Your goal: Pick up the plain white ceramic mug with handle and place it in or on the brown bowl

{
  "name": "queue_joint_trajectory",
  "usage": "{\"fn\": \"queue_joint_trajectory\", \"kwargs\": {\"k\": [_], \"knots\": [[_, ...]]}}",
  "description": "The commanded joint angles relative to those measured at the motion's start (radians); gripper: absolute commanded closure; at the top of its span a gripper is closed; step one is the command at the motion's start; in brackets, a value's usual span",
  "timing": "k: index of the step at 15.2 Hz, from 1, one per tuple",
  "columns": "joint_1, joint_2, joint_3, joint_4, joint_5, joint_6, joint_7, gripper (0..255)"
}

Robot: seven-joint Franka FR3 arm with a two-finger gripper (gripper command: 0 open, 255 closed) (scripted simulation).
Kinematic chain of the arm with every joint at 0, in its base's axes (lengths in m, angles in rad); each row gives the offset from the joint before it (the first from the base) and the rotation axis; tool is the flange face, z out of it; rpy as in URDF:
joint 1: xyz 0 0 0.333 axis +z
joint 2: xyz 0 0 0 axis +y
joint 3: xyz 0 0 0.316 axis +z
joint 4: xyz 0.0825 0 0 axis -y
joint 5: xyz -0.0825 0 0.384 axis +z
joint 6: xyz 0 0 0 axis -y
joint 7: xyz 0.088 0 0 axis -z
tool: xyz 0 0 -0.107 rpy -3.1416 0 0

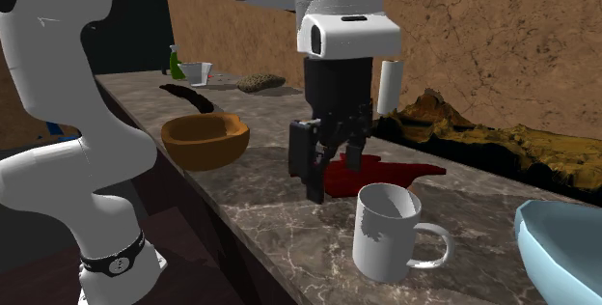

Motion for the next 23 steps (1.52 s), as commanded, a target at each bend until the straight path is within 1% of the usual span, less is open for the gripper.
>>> {"fn": "queue_joint_trajectory", "kwargs": {"k": [1,6,14,22,23], "knots": [[0.008,0.075,0.033,0.072,-0.035,0.003,0.054,0],[0.052,0.28,0.095,0.283,-0.152,-0.023,0.184,0],[0.053,0.288,0.091,0.191,-0.157,0.077,0.187,0],[0.053,0.288,0.091,0.191,-0.157,0.077,0.188,0],[0.053,0.288,0.091,0.192,-0.157,0.077,0.188,255]]}}
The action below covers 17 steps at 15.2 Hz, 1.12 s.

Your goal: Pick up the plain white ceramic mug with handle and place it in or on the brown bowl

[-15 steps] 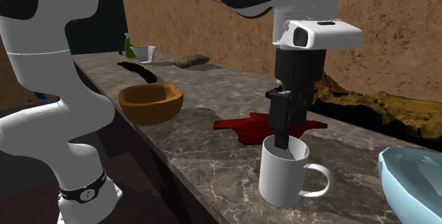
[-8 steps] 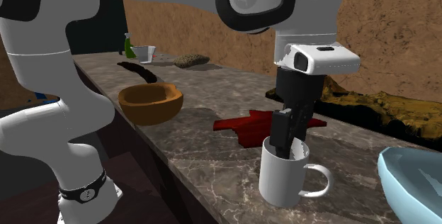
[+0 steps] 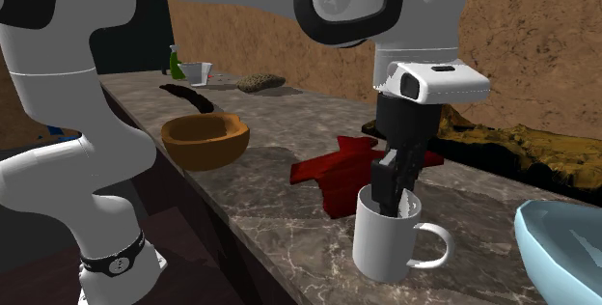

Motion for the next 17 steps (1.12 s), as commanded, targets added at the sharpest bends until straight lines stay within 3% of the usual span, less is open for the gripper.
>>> {"fn": "queue_joint_trajectory", "kwargs": {"k": [1,9,17], "knots": [[0.0,0.0,0.0,0.0,0.0,0.0,0.0,255],[0.0,0.0,0.0,-0.001,0.0,0.0,0.0,255],[0.001,-0.003,0.001,0.103,0.003,-0.107,-0.004,255]]}}
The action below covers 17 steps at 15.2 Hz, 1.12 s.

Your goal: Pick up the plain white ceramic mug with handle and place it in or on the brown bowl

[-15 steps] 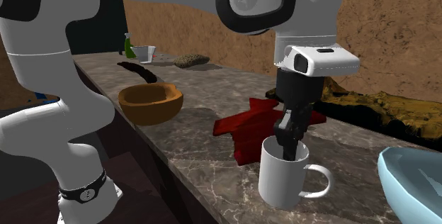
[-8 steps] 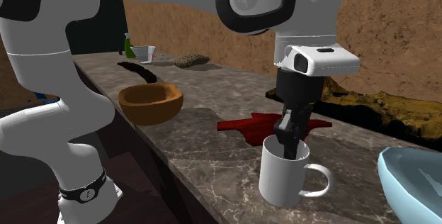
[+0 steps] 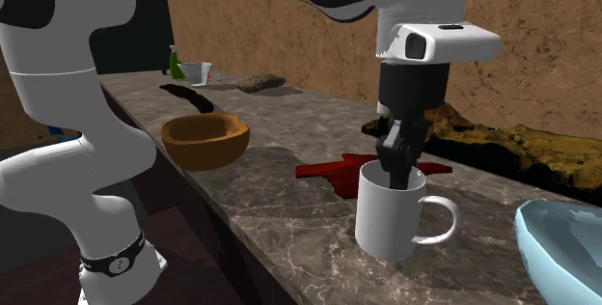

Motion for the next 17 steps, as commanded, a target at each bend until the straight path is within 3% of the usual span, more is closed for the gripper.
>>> {"fn": "queue_joint_trajectory", "kwargs": {"k": [1,17], "knots": [[0.0,0.002,0.0,0.028,-0.001,-0.027,-0.001,255],[0.019,0.055,0.009,0.309,-0.026,-0.26,0.01,255]]}}
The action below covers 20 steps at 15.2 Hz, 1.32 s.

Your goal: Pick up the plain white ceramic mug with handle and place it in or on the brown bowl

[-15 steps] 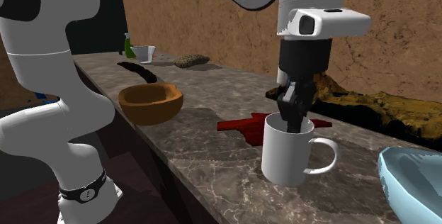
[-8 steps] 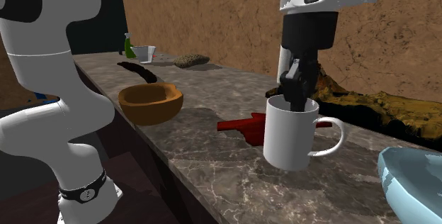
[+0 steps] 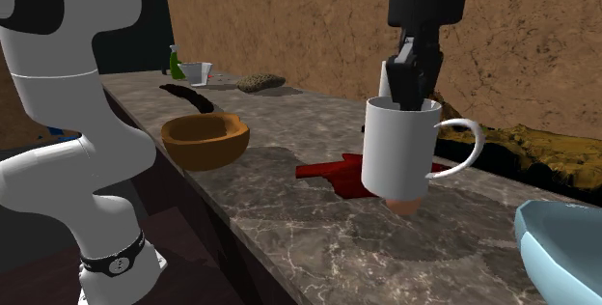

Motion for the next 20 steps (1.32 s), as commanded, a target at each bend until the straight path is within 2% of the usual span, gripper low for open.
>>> {"fn": "queue_joint_trajectory", "kwargs": {"k": [1,8,13,20], "knots": [[0.004,0.01,0.001,0.038,-0.005,-0.029,0.002,255],[0.027,0.064,0.008,0.197,-0.033,-0.141,0.013,255],[-0.011,-0.173,0.003,-0.067,0.08,-0.087,0.0,255],[0.008,-0.452,-0.025,-0.315,0.201,-0.091,-0.012,255]]}}
